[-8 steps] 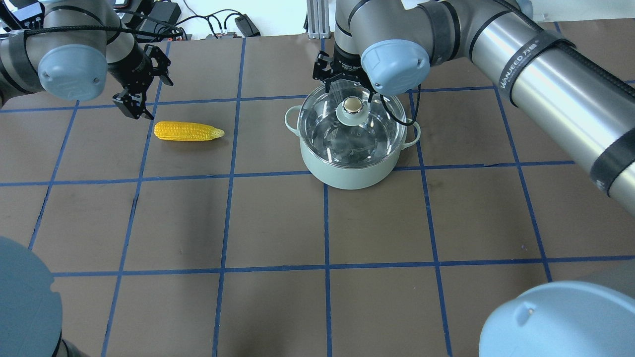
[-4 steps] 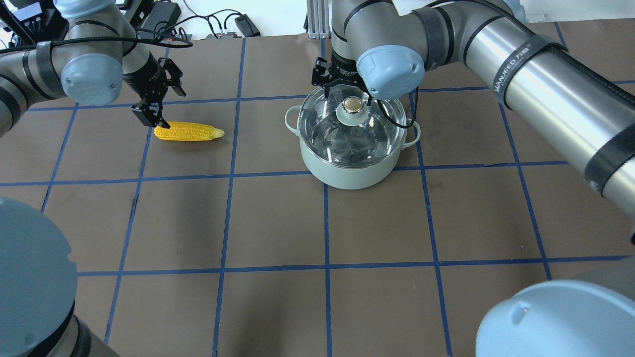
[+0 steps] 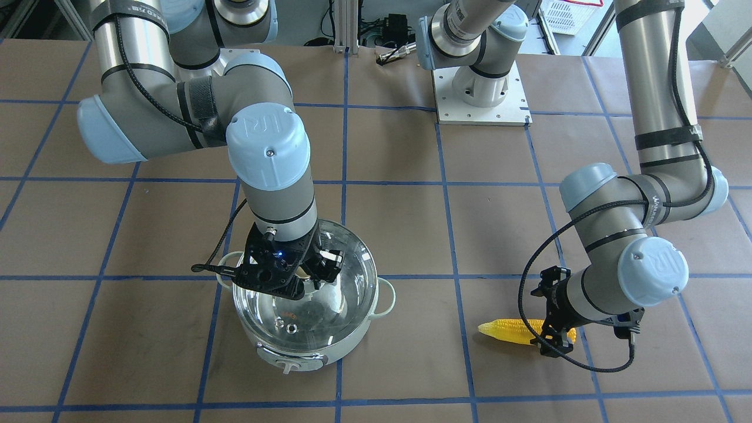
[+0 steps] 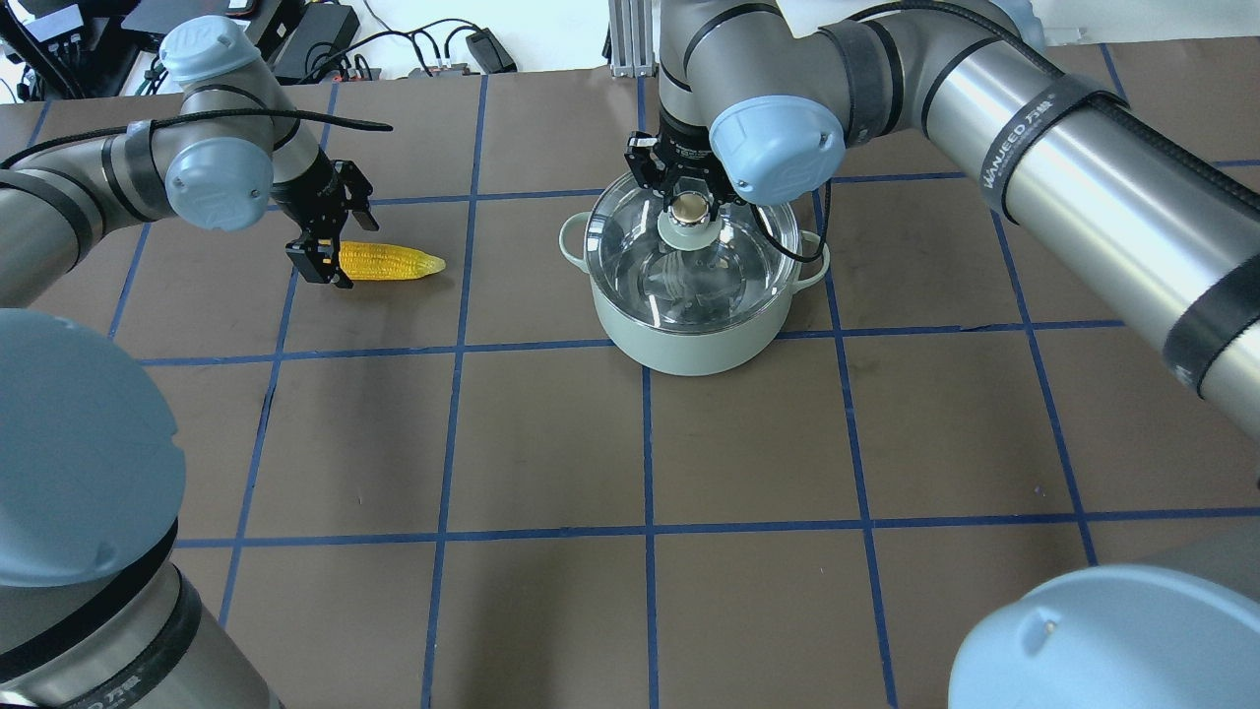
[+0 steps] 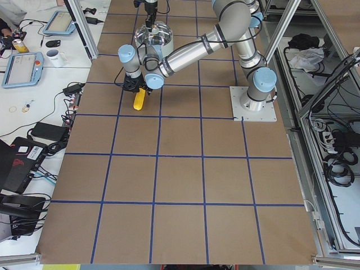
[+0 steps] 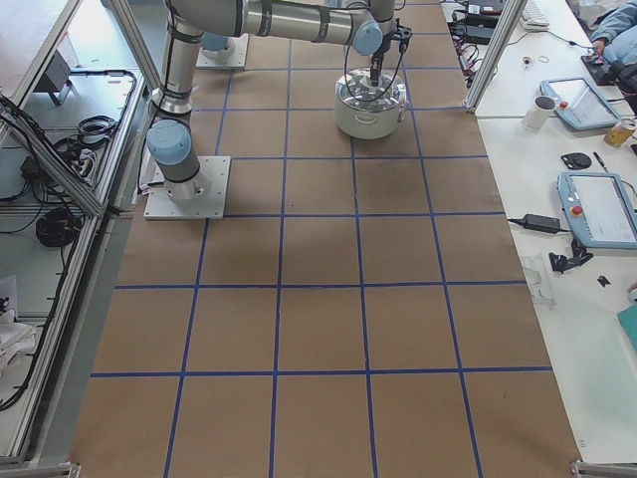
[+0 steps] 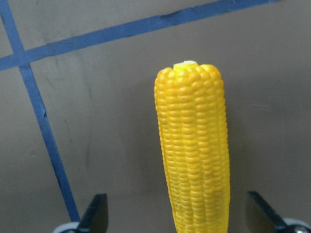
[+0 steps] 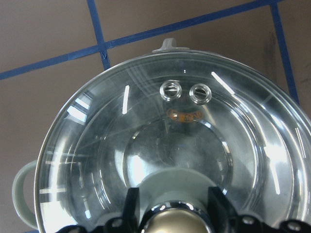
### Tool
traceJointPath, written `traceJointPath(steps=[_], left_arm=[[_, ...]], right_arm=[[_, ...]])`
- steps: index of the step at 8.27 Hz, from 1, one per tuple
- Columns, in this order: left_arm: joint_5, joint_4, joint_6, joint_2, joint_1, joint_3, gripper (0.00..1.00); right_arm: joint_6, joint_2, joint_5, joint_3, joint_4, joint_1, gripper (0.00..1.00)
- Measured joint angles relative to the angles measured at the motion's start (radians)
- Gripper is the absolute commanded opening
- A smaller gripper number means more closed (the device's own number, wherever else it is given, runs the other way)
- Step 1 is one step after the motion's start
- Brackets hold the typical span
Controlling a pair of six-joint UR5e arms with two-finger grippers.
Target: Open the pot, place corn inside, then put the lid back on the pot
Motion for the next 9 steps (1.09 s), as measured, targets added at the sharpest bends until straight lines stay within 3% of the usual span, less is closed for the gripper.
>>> traceJointPath(steps=[5,6,7,8,9], left_arm=[[0.001,0.062,-0.029,-0.042,0.013,0.001,1.00],[0.000,0.068,-0.039,-0.047,0.013,0.001,0.76],[-0.001,0.071,-0.043,-0.056,0.013,0.001,0.27],[-0.004,0.072,-0.040,-0.062,0.013,0.001,0.00],[-0.007,0.074,-0.036,-0.064,0.013,0.001,0.00]], right_arm=[[-0.063,-0.043,0.063,-0.018,0.053,-0.011,0.23],[-0.126,-0.074,0.074,-0.029,0.101,-0.034,0.22],[-0.208,-0.114,0.080,-0.040,0.169,-0.075,0.22],[-0.318,-0.162,0.079,-0.048,0.243,-0.133,0.23],[-0.436,-0.211,0.076,-0.051,0.305,-0.199,0.23]])
